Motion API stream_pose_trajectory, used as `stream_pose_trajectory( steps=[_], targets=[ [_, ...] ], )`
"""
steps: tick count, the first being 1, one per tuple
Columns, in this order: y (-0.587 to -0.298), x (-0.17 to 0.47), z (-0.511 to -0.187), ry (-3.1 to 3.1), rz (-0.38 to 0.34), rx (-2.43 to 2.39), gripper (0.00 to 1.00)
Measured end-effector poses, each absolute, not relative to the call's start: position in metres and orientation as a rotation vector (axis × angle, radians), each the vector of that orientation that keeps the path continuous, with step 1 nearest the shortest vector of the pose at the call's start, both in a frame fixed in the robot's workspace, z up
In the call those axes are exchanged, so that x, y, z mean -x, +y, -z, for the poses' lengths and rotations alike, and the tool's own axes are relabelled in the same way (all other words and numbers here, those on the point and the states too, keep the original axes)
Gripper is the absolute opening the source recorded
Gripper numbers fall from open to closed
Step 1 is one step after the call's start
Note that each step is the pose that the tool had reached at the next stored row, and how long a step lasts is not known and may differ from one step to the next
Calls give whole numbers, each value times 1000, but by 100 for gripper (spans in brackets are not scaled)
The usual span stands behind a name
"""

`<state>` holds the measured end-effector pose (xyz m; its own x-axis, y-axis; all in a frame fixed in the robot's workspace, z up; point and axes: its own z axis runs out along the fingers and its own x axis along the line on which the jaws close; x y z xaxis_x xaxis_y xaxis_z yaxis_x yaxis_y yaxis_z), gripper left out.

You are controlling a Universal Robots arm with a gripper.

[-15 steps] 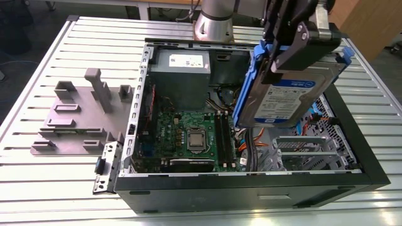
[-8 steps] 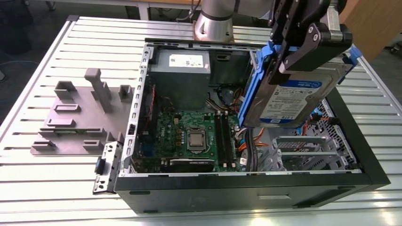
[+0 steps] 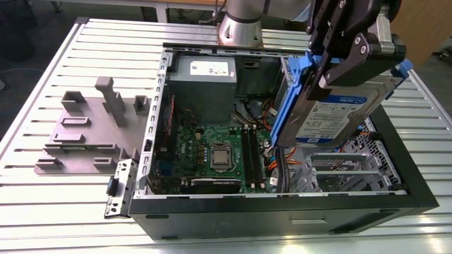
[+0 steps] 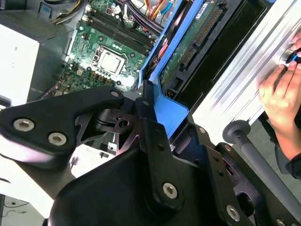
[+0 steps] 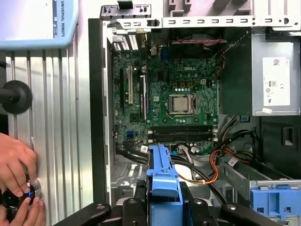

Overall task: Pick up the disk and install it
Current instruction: 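Insert the disk into the insertion slot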

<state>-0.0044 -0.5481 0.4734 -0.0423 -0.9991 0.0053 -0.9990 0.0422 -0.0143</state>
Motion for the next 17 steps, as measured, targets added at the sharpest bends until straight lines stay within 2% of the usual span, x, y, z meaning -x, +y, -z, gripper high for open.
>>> stream_pose_trajectory(
  steps=[17],
  targets=[
    [-560,-13,-471,2258,21,2176,36]
  ],
)
